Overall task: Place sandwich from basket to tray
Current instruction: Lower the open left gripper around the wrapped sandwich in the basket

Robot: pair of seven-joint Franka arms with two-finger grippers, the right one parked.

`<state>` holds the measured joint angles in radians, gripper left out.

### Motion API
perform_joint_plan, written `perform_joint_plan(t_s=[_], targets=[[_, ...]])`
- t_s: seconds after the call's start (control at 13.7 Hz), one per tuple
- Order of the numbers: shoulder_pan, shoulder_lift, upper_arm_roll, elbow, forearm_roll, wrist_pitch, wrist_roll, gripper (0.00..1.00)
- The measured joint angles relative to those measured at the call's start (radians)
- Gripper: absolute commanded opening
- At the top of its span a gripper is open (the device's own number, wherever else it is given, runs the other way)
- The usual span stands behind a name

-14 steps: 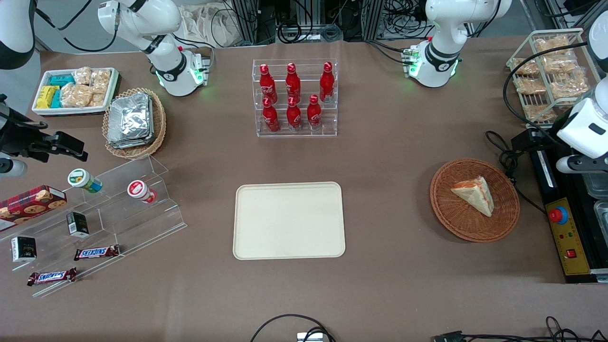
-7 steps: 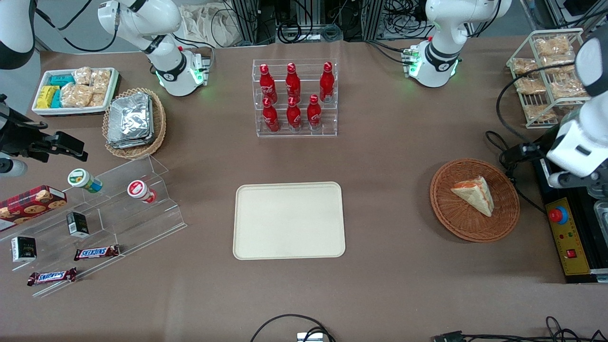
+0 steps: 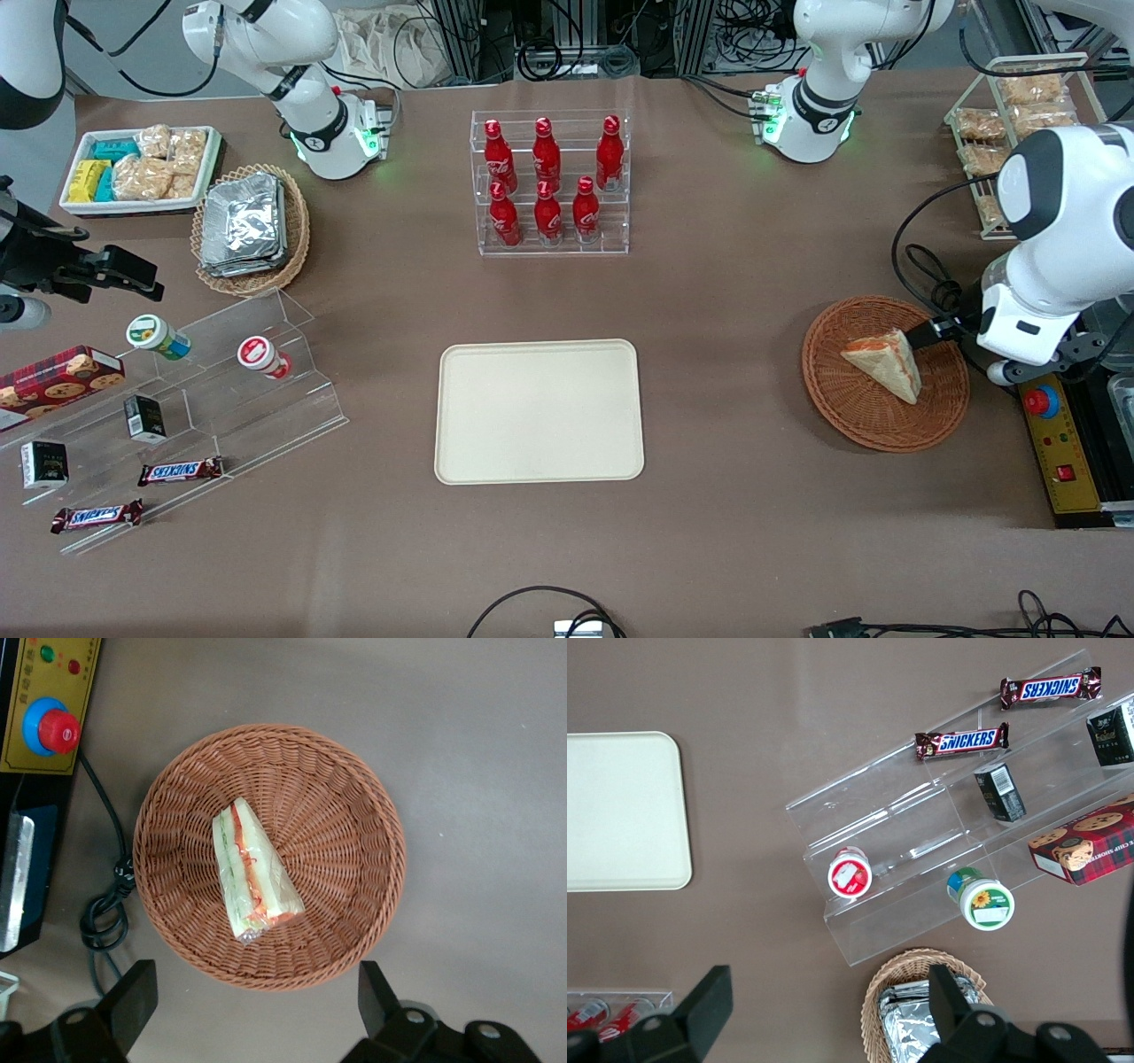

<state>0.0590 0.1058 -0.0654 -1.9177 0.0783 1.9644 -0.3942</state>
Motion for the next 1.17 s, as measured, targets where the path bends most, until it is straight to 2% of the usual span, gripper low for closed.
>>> perform_joint_plan(t_s=[0.51, 1.17], targets=[[0.043, -0.031, 0.007, -0.250, 0.000, 0.299, -0.195, 1.00], [0.043, 0.001, 0.006, -0.360, 0.000, 0.483, -0.428, 1.00]])
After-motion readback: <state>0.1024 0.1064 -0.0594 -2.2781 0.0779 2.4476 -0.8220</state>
